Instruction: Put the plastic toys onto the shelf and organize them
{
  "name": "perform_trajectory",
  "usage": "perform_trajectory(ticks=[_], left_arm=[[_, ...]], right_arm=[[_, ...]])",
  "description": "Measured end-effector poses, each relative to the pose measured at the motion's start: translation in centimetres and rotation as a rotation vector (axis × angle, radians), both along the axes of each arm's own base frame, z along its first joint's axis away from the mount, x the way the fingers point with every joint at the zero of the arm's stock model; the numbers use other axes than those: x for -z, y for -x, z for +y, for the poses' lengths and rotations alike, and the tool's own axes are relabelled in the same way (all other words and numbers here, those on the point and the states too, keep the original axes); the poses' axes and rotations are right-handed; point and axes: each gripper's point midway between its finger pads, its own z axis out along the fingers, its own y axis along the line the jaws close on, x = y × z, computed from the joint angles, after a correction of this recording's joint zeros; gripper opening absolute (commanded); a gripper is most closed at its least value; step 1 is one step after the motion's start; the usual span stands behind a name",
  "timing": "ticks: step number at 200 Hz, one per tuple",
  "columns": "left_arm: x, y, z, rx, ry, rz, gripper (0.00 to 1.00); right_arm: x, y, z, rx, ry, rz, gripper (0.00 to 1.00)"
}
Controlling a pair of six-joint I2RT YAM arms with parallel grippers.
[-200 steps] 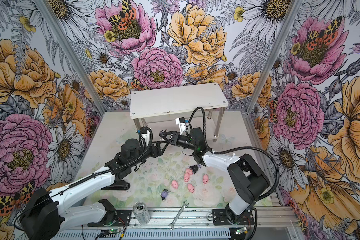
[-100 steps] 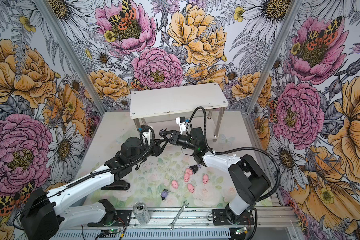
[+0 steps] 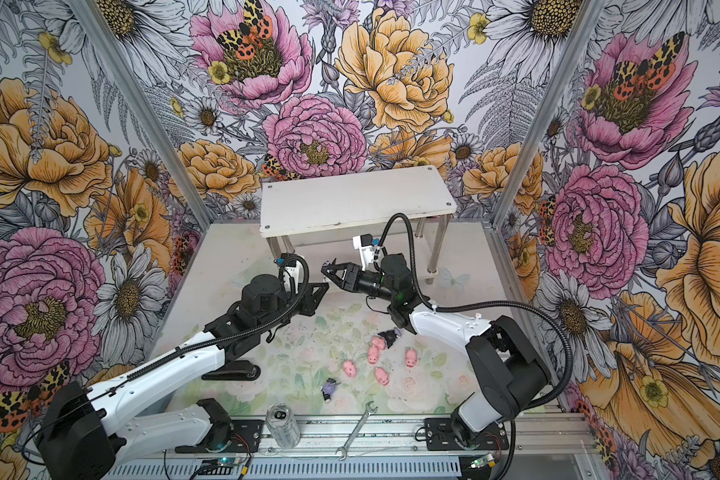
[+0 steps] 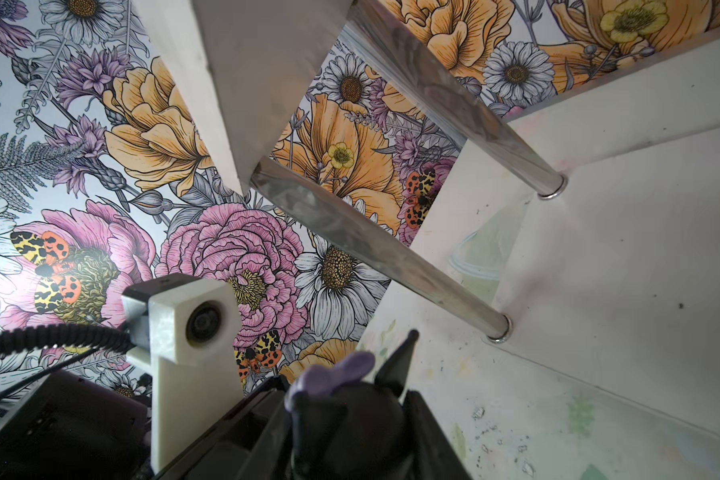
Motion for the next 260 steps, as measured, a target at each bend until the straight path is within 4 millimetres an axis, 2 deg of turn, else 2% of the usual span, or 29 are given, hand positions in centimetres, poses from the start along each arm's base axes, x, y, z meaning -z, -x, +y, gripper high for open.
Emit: perform_trajectory(ticks=[27,52,66,80,100,120,132,151,170,193,213,260], left_arm=[[0.8,0.3,0.8,-0.017,-0.032,0.031,0.22],[-1.3,-0.5,3.2,-0.108,-0.004,-0.026,0.26],[-1.7,-0.7,4.8,-0.154,0.010,-0.039,0.29],[-0.8,-0.9,6.2,-0.200,0.008,-0.025,0.37],[1.7,-1.0,7.6,-0.244,-0.015,0.034,0.47],[3.8,-0.6,8.1,-0.256,-0.041,0.087,0.51],[4.5,-0.4,8.3,-0.260,-0.049,0.105,0.53],[5.7,-0.2,8.5,-0.268,-0.054,0.131,0.58],[7.1,0.0,8.6,-0.274,-0.065,0.166,0.65],[8.9,0.2,8.7,-0.283,-0.081,0.212,0.72],[9.7,0.1,8.5,-0.284,-0.090,0.234,0.75],[10.9,0.1,7.5,-0.267,-0.100,0.261,0.76]], right_arm=[[2.2,0.3,-0.4,0.008,0.119,0.005,0.11],[7.3,2.3,-0.5,-0.019,0.338,0.044,0.11],[9.9,4.1,-0.1,-0.060,0.447,0.050,0.11],[12.6,5.5,0.3,-0.099,0.543,0.055,0.11],[16.8,7.0,0.5,-0.149,0.671,0.076,0.14],[20.5,8.0,0.0,-0.181,0.775,0.106,0.22],[21.9,8.3,-0.3,-0.191,0.817,0.118,0.26],[23.1,8.6,-0.6,-0.202,0.856,0.122,0.37],[23.1,8.3,-0.7,-0.193,0.867,0.105,0.49],[23.0,7.8,-0.8,-0.177,0.878,0.075,0.57],[22.9,7.4,-1.4,-0.153,0.909,0.056,0.62],[22.2,6.8,-3.8,-0.083,1.012,0.030,0.62]])
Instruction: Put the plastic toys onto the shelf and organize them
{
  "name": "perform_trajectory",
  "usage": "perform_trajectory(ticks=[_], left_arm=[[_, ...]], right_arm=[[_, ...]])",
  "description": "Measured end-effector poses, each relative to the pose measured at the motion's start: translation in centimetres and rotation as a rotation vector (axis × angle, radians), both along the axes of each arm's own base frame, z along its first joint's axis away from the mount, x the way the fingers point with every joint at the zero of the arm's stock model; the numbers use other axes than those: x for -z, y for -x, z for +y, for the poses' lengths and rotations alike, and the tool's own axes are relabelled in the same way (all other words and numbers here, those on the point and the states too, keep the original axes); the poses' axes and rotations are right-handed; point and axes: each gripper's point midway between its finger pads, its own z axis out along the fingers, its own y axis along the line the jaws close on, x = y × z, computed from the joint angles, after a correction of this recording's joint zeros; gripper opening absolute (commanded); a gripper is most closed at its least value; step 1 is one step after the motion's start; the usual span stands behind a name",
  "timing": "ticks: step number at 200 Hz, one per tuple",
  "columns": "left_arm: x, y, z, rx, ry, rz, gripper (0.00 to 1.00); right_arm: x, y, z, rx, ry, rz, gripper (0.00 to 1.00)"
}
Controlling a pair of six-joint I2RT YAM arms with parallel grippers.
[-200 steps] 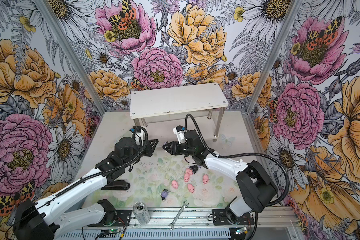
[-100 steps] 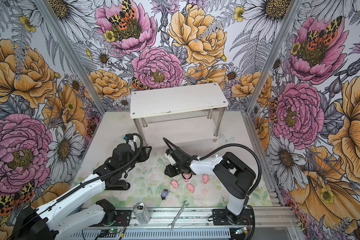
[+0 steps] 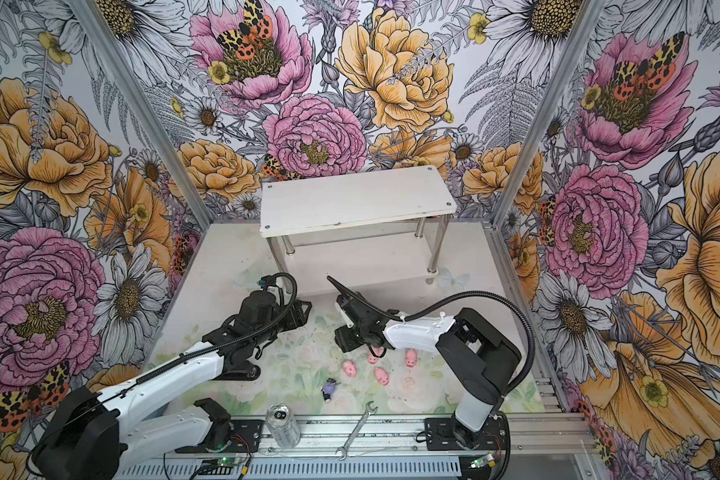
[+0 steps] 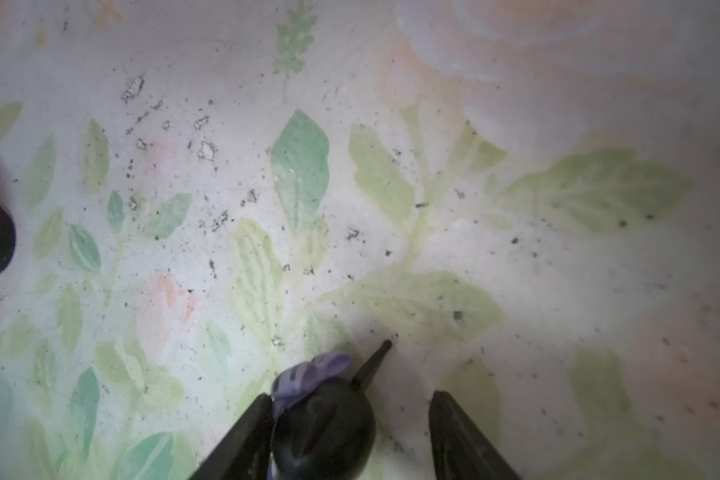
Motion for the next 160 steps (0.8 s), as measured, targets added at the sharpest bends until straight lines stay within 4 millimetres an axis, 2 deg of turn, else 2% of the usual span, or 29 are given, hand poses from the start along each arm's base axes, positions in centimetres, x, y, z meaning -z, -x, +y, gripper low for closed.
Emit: perform_trajectory(ticks=[23,35,44,66,90,112,160], left_arm=[[0.2,-0.1,-0.2,0.003,0.000,0.000,0.76],[0.1,-0.1,-0.3,0.004,0.001,-0.002,0.76],[0.1,-0.2,-0.3,0.004,0.002,-0.003,0.77],[0.1,-0.2,-0.3,0.004,0.003,-0.005,0.77],[0.1,-0.2,-0.3,0.004,0.003,-0.006,0.77],[0.1,-0.3,-0.1,-0.001,0.003,-0.006,0.77],[0.2,-0.8,0.8,-0.028,0.008,-0.002,0.77]], right_arm=[[-0.6,0.0,-1.2,0.014,0.053,-0.012,0.62],[-1.2,-0.1,-1.4,0.019,0.073,-0.011,0.59],[-1.9,-0.3,-1.2,0.019,0.079,-0.011,0.56],[-4.1,-0.9,-0.3,0.019,0.070,-0.006,0.55],[-5.9,-1.4,1.0,0.014,0.042,0.025,0.60],[-5.6,-0.9,1.2,0.011,0.036,0.093,0.61],[-3.5,-0.5,-1.0,0.047,0.054,0.244,0.60]])
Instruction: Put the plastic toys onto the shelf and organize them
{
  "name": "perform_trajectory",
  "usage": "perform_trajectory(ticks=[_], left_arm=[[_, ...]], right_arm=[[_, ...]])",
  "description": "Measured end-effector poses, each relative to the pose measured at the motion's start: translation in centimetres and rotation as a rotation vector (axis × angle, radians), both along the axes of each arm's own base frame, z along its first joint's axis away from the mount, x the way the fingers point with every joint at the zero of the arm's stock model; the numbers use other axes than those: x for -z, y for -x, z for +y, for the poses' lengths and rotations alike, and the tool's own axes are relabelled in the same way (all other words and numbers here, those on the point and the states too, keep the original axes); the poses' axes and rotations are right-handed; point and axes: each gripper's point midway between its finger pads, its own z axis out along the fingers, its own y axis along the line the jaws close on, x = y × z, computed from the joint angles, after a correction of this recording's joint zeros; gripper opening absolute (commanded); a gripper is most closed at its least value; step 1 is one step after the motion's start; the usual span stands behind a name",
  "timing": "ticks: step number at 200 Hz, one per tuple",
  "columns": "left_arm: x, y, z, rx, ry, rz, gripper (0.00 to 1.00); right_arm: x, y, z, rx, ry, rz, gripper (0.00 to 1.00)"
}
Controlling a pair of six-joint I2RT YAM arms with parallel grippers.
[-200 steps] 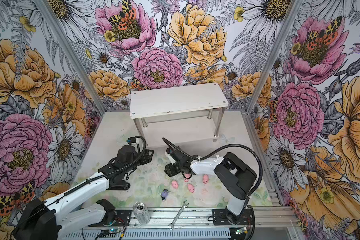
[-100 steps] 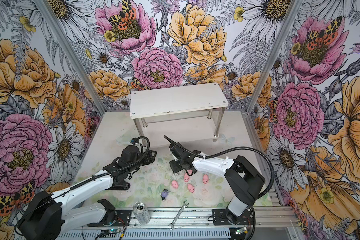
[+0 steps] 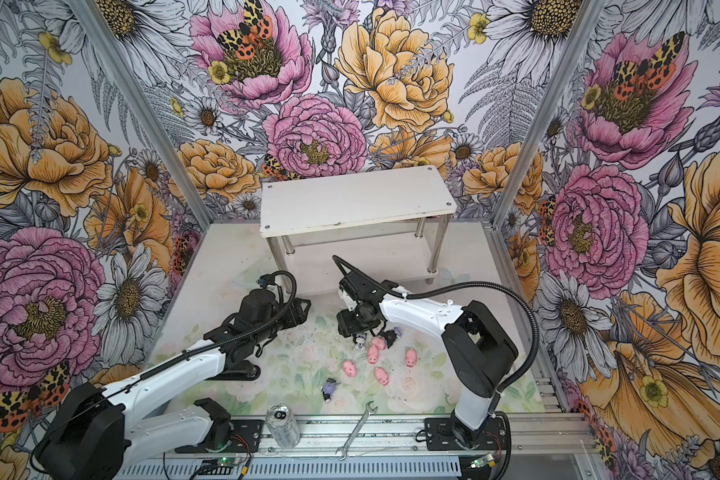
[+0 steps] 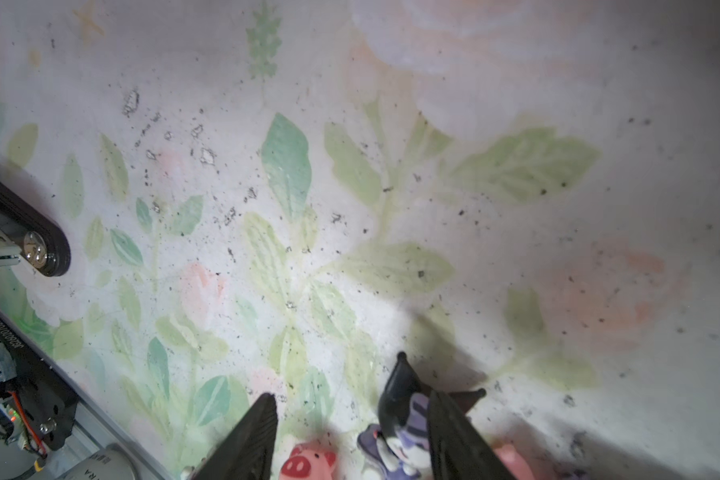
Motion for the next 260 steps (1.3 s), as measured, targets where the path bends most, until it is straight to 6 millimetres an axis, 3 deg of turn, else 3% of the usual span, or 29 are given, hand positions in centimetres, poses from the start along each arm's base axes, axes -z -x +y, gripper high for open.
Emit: perform_trajectory(ticks=[63,118,175,260], left_arm=[[1.1,0.6,0.1,0.015,0.003,0.024,0.77],[1.5,0.7,-0.4,0.027,0.013,0.033,0.77],[2.9,1.0,-1.1,0.050,-0.006,0.070,0.77],[3.3,1.4,-1.9,0.076,-0.011,0.077,0.78]], right_arm=[[1.2,1.1,-0.9,0.003,0.021,0.082,0.56],[2.9,2.0,-1.6,0.008,0.052,0.127,0.64],[3.6,2.0,-2.9,0.052,0.070,0.158,0.65],[4.2,0.5,-1.1,0.102,-0.012,0.159,0.50]])
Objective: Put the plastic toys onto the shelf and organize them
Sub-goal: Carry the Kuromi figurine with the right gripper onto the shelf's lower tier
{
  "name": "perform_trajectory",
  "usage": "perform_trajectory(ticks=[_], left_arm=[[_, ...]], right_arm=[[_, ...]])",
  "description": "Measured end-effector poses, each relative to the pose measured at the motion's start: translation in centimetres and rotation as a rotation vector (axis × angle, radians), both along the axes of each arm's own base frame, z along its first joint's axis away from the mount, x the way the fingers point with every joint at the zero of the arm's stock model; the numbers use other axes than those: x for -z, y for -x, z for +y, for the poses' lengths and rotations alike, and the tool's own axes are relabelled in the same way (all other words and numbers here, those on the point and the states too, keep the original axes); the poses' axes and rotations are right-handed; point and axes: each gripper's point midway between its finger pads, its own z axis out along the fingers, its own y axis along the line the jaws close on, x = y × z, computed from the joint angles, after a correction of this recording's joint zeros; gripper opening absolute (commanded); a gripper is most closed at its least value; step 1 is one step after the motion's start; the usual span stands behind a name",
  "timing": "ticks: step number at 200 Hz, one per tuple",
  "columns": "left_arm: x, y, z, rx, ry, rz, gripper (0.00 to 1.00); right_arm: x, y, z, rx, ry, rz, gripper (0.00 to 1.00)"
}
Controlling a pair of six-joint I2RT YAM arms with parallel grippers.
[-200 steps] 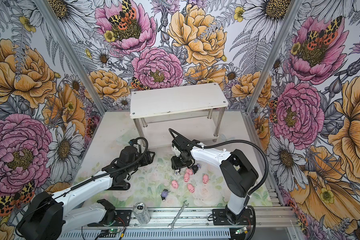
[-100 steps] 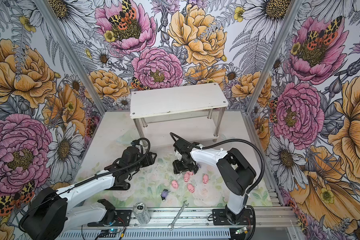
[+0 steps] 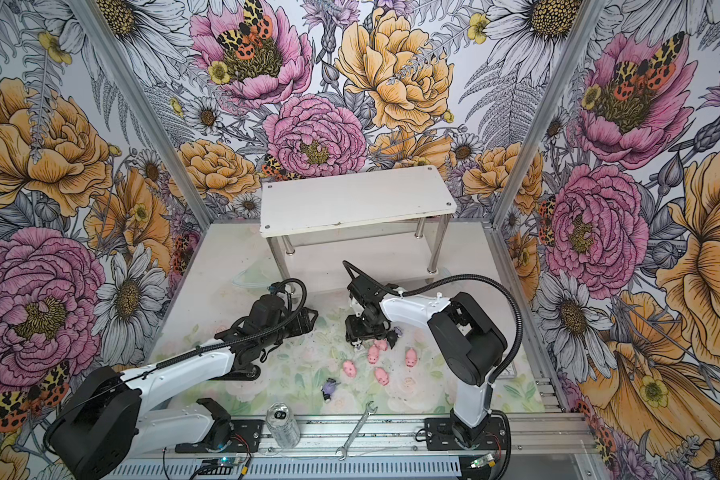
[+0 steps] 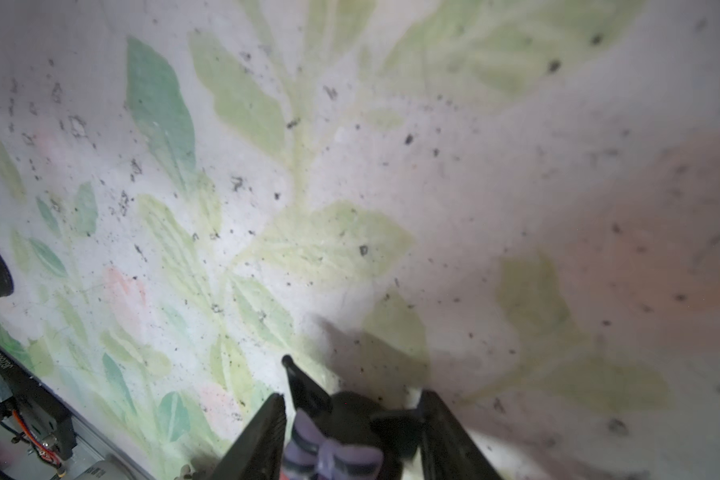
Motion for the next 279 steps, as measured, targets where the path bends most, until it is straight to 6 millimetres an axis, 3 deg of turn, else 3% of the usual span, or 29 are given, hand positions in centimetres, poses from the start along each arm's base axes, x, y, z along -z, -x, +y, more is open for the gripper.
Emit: perform_trajectory(ticks=[89,167,191,254,279], left_arm=[[-0.7,0.0,0.0,0.000,0.011,-0.017,0.79],[-2.6,-0.1,1.4,-0.044,0.070,-0.060,0.80],[-3.6,-0.3,2.2,-0.066,0.094,-0.084,0.80],[-6.4,-0.3,4.9,-0.135,0.131,-0.153,0.81],[-6.7,-0.3,6.1,-0.167,0.133,-0.161,0.81]], right_arm=[[0.1,-0.1,1.2,0.035,-0.109,0.035,0.22],[-0.8,-1.6,2.0,0.042,-0.218,-0.053,0.07],[-2.8,-3.5,3.1,0.040,-0.294,-0.165,0.05],[-10.9,-11.2,6.2,0.067,-0.528,-0.661,0.04],[-11.9,-13.6,7.6,0.062,-0.578,-0.778,0.04]])
